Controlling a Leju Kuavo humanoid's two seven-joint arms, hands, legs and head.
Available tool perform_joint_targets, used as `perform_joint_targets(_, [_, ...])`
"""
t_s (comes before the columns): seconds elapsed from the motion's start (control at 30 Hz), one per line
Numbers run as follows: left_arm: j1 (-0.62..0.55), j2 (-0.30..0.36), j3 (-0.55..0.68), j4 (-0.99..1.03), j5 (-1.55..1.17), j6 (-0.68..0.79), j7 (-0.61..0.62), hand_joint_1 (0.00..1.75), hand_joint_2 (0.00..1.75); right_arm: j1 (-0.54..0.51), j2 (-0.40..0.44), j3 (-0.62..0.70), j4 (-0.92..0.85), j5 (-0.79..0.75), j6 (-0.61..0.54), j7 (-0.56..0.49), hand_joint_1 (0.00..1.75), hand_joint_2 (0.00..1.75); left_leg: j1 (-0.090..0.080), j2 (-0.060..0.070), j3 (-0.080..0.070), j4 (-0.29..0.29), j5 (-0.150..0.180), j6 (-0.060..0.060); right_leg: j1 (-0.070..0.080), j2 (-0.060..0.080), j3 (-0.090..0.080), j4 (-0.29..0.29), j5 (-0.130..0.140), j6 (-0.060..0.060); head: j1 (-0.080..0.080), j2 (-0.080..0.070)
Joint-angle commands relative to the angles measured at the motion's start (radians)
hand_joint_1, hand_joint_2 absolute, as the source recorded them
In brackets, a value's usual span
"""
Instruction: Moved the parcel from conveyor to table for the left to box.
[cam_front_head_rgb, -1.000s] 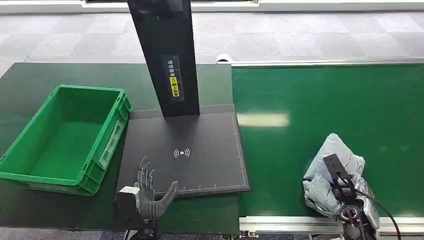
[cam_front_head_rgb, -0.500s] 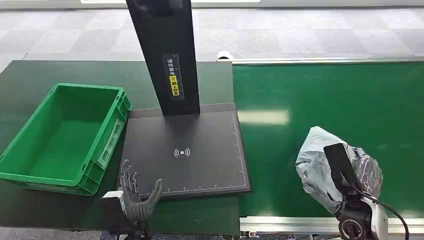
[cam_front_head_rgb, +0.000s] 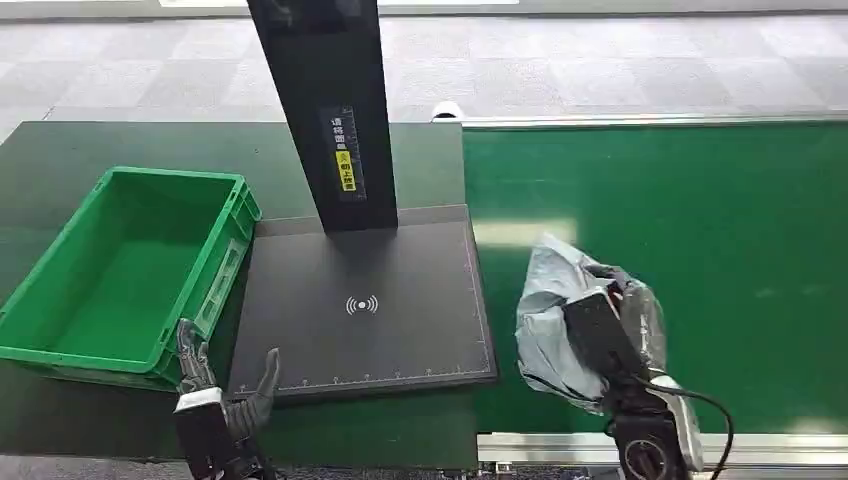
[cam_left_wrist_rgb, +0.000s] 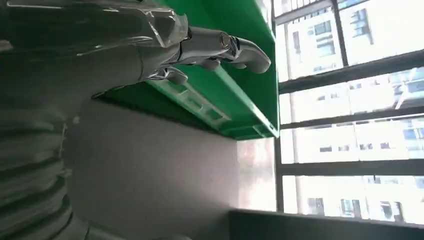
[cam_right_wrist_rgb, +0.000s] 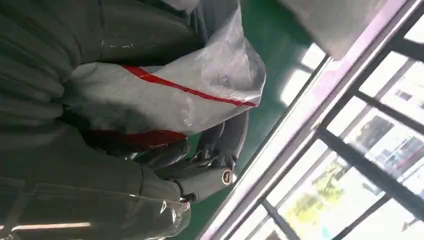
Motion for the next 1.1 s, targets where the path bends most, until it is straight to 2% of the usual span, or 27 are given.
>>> perform_joint_targets(0.03, [-0.088, -0.024, 0.078, 0.079, 0.000, -0.001, -0.001, 0.00, 1.75, -0.290, 0.141, 0.241, 0.542, -0.021, 0.002, 0.008, 1.75, 1.75, 0.001, 0.009, 0.001, -0.002, 0.002, 0.000, 0.001, 0.007, -0.002, -0.002, 0.005, -0.002, 0.000, 0.000])
perform_joint_targets(0.07, [-0.093, -0.024, 0.078, 0.085, 0.002, -0.001, -0.001, 0.00, 1.75, -0.298, 0.141, 0.241, 0.559, -0.024, -0.005, 0.000, 1.75, 1.75, 0.000, 0.005, 0.002, -0.001, 0.002, 0.000, 0.001, 0.003, 0.000, -0.001, 0.003, -0.001, 0.000, 0.000])
perform_joint_targets(0.27, [-0.131, -0.024, 0.064, 0.130, 0.008, -0.001, -0.001, 0.00, 1.75, -0.299, 0.120, 0.229, 0.543, -0.038, -0.018, -0.004, 1.75, 1.75, 0.000, 0.000, 0.000, 0.000, 0.004, 0.001, 0.000, -0.002, 0.000, -0.001, 0.002, -0.001, 0.000, 0.000])
perform_joint_targets(0.63, [-0.167, -0.024, 0.069, 0.156, 0.011, -0.001, -0.001, 0.00, 1.75, -0.307, 0.119, 0.220, 0.533, -0.030, -0.064, -0.024, 1.75, 1.75, 0.000, -0.001, -0.002, 0.000, 0.005, 0.000, 0.000, -0.003, -0.002, -0.001, 0.003, -0.002, 0.000, 0.000])
perform_joint_targets(0.83, [-0.185, -0.024, 0.061, 0.179, 0.008, -0.001, -0.001, 0.00, 1.75, -0.324, 0.144, 0.281, 0.500, -0.039, -0.015, -0.100, 1.75, 1.75, 0.000, 0.001, -0.003, 0.000, 0.004, 0.001, 0.000, -0.001, -0.003, 0.000, 0.003, -0.002, 0.000, 0.000])
perform_joint_targets(1.1, [-0.187, -0.024, 0.034, 0.194, 0.013, -0.001, -0.001, 0.00, 1.75, -0.310, 0.146, 0.331, 0.454, -0.015, -0.012, -0.105, 1.75, 1.75, 0.000, -0.001, -0.003, 0.001, 0.004, 0.000, 0.000, -0.003, -0.003, 0.000, 0.002, -0.001, 0.000, 0.000])
